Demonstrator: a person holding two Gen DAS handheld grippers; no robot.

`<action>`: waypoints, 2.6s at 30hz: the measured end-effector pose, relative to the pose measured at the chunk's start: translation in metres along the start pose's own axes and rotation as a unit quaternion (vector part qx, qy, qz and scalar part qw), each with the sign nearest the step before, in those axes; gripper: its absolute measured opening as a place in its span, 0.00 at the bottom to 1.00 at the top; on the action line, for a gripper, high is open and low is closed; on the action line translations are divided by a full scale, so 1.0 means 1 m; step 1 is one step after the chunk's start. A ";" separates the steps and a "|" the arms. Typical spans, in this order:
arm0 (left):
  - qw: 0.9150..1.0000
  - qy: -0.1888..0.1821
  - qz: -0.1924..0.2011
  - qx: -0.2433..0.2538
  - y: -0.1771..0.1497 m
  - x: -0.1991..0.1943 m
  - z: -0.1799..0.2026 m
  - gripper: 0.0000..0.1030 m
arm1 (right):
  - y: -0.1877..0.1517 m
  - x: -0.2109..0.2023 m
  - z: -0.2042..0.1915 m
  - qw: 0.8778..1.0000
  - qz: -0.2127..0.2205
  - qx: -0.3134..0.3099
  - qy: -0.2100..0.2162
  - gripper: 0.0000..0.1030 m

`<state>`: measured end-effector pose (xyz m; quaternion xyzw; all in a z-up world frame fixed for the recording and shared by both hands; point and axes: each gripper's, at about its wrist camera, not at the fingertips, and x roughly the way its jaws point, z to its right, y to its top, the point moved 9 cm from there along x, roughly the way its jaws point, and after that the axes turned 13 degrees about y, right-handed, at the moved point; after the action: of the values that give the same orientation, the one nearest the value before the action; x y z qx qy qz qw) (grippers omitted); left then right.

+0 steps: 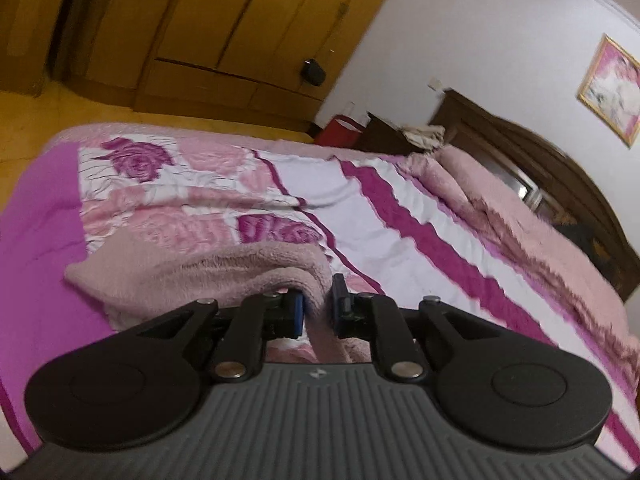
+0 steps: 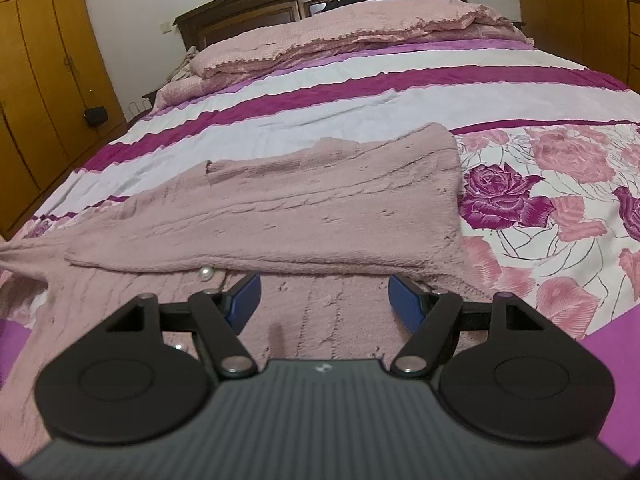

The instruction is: Fold small clothes

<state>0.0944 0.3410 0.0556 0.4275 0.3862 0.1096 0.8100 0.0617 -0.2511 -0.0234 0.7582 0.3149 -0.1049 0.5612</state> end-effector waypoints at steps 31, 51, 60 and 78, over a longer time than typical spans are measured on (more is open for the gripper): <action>0.954 -0.232 -0.005 0.191 -0.123 -0.167 0.277 0.14 | 0.004 -0.037 0.042 0.997 0.050 0.053 -0.005 0.70; 0.906 -0.206 -0.143 0.342 -0.310 -0.103 0.296 0.33 | -0.010 -0.030 0.072 0.991 0.042 0.123 0.007 0.71; 0.898 -0.211 -0.167 0.347 -0.284 -0.135 0.271 0.52 | -0.008 -0.031 0.067 0.993 0.038 0.108 0.000 0.71; 0.938 -0.082 -0.140 0.307 -0.175 -0.127 0.134 0.55 | 0.035 -0.012 -0.038 0.997 0.023 -0.017 0.074 0.72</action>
<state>0.0777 0.0884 0.0328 0.6042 0.3893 -0.1641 0.6756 0.0658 -0.2265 0.0229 0.7614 0.3394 -0.0298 0.5516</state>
